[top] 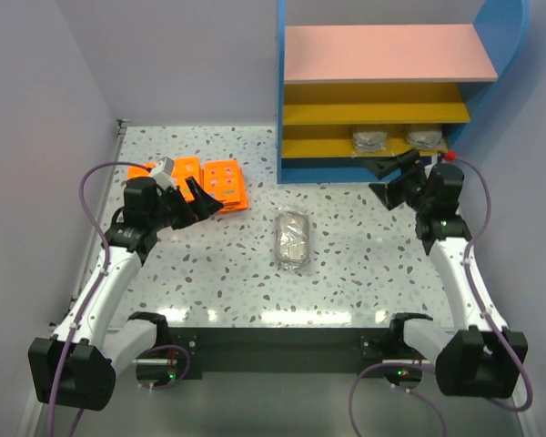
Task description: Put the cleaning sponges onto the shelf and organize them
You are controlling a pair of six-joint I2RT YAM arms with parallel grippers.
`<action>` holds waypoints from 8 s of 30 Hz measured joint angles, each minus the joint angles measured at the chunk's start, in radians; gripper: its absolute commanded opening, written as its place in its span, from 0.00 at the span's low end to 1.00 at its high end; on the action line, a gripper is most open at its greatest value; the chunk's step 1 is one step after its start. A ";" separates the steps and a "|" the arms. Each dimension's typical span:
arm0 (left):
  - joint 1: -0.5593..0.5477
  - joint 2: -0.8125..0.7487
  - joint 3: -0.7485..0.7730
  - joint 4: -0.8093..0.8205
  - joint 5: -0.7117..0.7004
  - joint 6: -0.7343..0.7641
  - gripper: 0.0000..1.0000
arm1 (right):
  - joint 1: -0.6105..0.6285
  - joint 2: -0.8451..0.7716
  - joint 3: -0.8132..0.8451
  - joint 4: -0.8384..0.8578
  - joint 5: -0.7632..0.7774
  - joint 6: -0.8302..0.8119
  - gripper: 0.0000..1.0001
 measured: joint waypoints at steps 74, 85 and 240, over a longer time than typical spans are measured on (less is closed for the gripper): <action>-0.148 -0.114 -0.156 -0.072 -0.031 0.008 0.00 | 0.746 0.008 -0.496 0.183 0.569 0.480 0.00; -0.148 -0.072 -0.146 -0.064 -0.034 0.008 0.00 | 0.740 -0.483 -0.464 -0.081 0.576 0.480 0.00; -0.064 -0.224 0.114 -0.388 -0.414 -0.001 0.00 | 0.864 0.669 0.150 0.371 0.549 0.450 0.00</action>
